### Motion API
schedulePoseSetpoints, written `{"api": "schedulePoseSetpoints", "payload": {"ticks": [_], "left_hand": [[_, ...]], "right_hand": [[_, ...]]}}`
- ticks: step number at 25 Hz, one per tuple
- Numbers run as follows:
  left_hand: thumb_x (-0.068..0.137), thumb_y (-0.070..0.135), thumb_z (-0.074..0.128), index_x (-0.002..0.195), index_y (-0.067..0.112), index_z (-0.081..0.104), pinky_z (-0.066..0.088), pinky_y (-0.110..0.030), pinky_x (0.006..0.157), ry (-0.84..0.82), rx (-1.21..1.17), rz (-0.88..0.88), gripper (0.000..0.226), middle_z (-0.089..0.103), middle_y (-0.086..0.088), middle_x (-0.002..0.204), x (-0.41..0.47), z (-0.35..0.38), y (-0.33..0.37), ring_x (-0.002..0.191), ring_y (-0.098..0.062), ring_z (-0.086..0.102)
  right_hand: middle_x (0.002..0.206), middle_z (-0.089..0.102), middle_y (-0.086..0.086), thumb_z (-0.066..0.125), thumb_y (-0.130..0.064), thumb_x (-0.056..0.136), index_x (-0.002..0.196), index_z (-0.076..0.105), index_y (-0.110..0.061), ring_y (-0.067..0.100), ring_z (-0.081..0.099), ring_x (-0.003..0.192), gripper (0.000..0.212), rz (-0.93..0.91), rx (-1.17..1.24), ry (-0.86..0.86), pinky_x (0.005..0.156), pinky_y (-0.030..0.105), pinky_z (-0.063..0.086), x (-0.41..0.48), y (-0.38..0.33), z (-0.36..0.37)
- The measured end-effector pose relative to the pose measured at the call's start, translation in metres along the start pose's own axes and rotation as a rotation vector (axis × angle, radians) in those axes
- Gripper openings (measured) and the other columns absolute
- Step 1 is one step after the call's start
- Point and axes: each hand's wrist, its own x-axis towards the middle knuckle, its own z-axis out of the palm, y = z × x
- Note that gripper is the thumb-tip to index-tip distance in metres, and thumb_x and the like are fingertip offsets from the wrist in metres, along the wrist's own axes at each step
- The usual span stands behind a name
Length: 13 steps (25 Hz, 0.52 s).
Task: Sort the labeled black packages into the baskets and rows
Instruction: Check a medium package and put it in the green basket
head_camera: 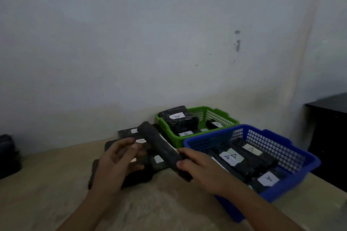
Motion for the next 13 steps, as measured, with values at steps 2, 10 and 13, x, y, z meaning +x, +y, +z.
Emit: {"api": "schedulePoseSetpoints", "payload": {"ticks": [2, 10, 13], "left_hand": [[0.054, 0.039, 0.087, 0.110, 0.018, 0.059, 0.059, -0.035, 0.057, -0.089, -0.021, -0.020, 0.065, 0.073, -0.002, 0.099, 0.011, 0.023, -0.005, 0.081, -0.017, 0.072], [0.085, 0.003, 0.063, 0.100, 0.005, 0.064, 0.052, -0.027, 0.049, -0.204, 0.084, 0.006, 0.016, 0.071, -0.010, 0.084, 0.036, 0.077, -0.006, 0.065, -0.019, 0.067], [0.086, 0.007, 0.063, 0.100, 0.009, 0.063, 0.054, -0.031, 0.052, -0.194, 0.088, -0.035, 0.014, 0.071, -0.012, 0.091, 0.041, 0.085, -0.003, 0.073, -0.024, 0.068]], "right_hand": [[0.115, 0.064, 0.020, 0.047, -0.050, 0.079, 0.116, 0.063, -0.010, 0.027, 0.063, 0.098, 0.057, 0.113, 0.191, -0.026, 0.092, 0.045, 0.047, -0.009, 0.014, -0.014], [0.063, 0.060, 0.012, 0.050, -0.029, 0.082, 0.116, 0.049, 0.007, 0.020, 0.055, 0.039, 0.050, 0.031, 0.611, -0.043, 0.032, 0.017, 0.031, -0.008, 0.023, -0.064], [0.055, 0.055, 0.015, 0.052, -0.021, 0.083, 0.105, 0.053, 0.009, 0.020, 0.048, 0.033, 0.037, -0.012, 0.613, 0.029, 0.035, 0.021, 0.035, 0.000, 0.027, -0.072]]}}
